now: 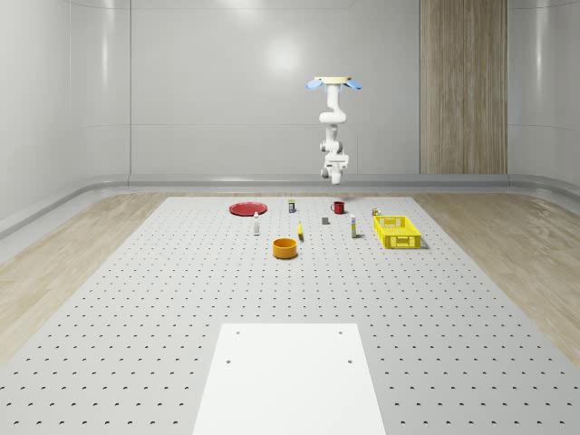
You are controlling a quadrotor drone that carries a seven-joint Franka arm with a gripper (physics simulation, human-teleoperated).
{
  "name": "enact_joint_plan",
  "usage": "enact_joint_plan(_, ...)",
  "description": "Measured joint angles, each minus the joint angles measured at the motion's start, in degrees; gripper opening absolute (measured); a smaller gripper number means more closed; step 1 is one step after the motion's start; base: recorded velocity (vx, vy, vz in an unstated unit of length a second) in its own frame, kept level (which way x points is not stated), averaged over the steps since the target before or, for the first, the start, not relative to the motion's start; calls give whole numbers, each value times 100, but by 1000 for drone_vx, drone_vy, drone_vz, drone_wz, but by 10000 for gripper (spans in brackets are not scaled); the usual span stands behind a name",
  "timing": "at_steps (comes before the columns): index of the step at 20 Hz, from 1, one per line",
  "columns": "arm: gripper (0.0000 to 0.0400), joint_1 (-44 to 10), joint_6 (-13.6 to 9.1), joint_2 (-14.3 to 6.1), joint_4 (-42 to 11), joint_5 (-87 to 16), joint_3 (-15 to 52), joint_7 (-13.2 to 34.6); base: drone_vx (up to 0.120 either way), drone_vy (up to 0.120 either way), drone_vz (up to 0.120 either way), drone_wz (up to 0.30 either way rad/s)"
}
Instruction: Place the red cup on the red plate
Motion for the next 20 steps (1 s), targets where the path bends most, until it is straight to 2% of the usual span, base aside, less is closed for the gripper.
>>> enact_joint_plan(20, 400, -45, 86, -60, -60, -179, 132, 21, 120, 0, 0, 0)
